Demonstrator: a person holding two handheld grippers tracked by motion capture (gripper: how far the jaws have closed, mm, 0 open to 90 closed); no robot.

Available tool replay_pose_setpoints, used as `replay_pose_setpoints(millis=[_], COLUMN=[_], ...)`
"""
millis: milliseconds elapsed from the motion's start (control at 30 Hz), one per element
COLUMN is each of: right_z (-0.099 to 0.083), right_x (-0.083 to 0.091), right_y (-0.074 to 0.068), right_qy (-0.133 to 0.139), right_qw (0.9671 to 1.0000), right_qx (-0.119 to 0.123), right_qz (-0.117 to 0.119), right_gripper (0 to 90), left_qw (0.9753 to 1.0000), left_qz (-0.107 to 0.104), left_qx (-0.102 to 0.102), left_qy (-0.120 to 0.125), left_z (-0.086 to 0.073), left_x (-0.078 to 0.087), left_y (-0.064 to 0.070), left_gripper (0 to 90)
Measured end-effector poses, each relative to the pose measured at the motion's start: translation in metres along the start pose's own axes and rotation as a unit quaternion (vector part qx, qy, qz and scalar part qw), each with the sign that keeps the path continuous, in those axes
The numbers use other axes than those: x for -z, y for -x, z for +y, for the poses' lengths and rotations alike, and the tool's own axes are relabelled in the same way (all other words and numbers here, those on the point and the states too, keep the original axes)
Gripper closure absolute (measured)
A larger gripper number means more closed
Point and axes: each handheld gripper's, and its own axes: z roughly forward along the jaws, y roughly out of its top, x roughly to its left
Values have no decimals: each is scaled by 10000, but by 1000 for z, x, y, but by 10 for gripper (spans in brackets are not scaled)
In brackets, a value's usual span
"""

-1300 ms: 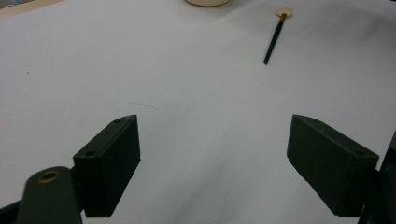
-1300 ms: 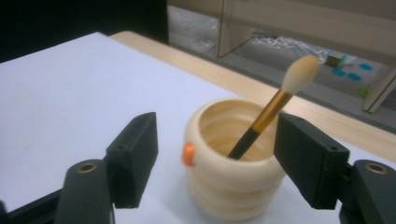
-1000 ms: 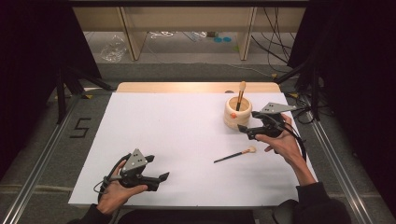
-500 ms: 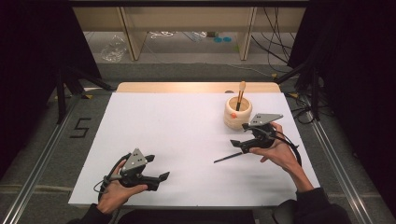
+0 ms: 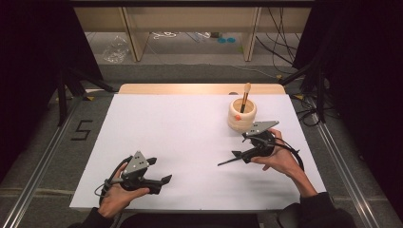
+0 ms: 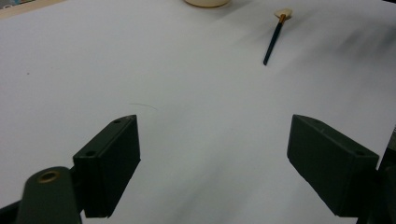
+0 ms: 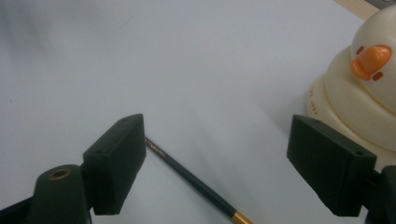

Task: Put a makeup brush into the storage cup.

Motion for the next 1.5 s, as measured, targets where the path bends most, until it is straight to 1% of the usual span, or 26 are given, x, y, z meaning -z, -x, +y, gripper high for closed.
replay_pose_setpoints(millis=[33, 100, 133, 167, 200, 267, 333, 400, 433, 500, 533, 567, 600, 633, 667, 733, 833, 867, 967, 1100, 1167, 1267, 1300, 1333, 1467, 1500], right_z=[0, -1, -1, -1, -2, -2, -4, -4, -5, -6, -6, -6, -6, -7, -7, -8, -9, -9, -10, -10, -10, -11, -11, -11, -11, -11], right_x=[0, -1, -1, -1, -3, -4, -6, -6, -7, -9, -9, -9, -10, -11, -12, -13, -15, -16, -16, -17, -17, -18, -18, -19, -19, -19], right_y=[-1, -1, -1, 0, -1, -1, 0, 0, 1, 0, 0, 0, -1, -2, -2, -3, -4, -4, -5, -6, -6, -6, -7, -7, -8, -8], right_qy=[-109, -156, -156, -235, -251, -267, -365, -395, -434, -475, -560, -560, -560, -629, -658, -741, -768, -803, -841, -909, -915, -962, -1005, -1023, -1021, -1032], right_qw=[9999, 9999, 9999, 9997, 9997, 9996, 9992, 9991, 9989, 9987, 9983, 9983, 9983, 9977, 9975, 9967, 9965, 9960, 9957, 9948, 9947, 9939, 9937, 9934, 9934, 9933], right_qx=[-20, 13, 13, 25, 53, 81, 128, 110, 190, 188, 134, 134, 182, 228, 261, 309, 330, 361, 371, 429, 443, 503, 463, 491, 483, 498], right_qz=[52, 16, 16, 63, 48, 37, 57, 62, 69, 39, 108, 108, 37, 56, 85, 78, 73, 149, 127, 178, 159, 166, 170, 176, 176, 154], right_gripper=[220, 230, 230, 236, 245, 247, 255, 259, 261, 261, 261, 261, 261, 261, 261, 261, 261, 261, 261, 261, 261, 265, 266, 267, 273, 274], left_qw=[10000, 10000, 10000, 10000, 10000, 10000, 10000, 10000, 10000, 9999, 9999, 9999, 10000, 10000, 10000, 10000, 10000, 10000, 10000, 10000, 10000, 10000, 10000, 9999, 9999, 9999], left_qz=[43, 29, 29, 28, -8, 18, 23, 22, 19, 9, 5, 5, 13, -20, -24, 14, -29, -20, -11, -7, -5, -7, -6, -1, 50, 37], left_qx=[-32, -46, -46, -35, -38, -47, -41, -30, -43, -110, -111, -111, -16, -51, -32, -48, -37, -42, -30, -19, -8, -41, -44, -64, -39, -77], left_qy=[-42, -61, -61, -47, -28, -48, -54, -39, -40, -58, -62, -62, -64, -53, -15, -63, -36, -53, -57, -55, -46, -77, -78, -94, -89, -80], left_z=[0, 0, 0, 0, 0, 0, 0, 0, 0, 1, 1, 1, 0, 0, 0, 1, 0, 0, 0, 0, 0, 0, 1, 1, 1, 1], left_x=[0, 0, 0, 0, 0, 0, 0, -1, -1, -1, -1, -1, -1, -2, -2, -1, -2, -2, -2, -2, -2, -2, -2, -1, 0, -1], left_y=[0, 0, 0, 0, 0, 0, 0, 0, 0, -1, -1, -1, 0, -1, -1, -1, -2, -2, -2, -2, -2, -3, -3, -3, -2, -3], left_gripper=[169, 169, 169, 169, 169, 169, 169, 169, 169, 169, 169, 169, 169, 169, 169, 169, 169, 169, 169, 169, 169, 169, 169, 169, 169, 169])
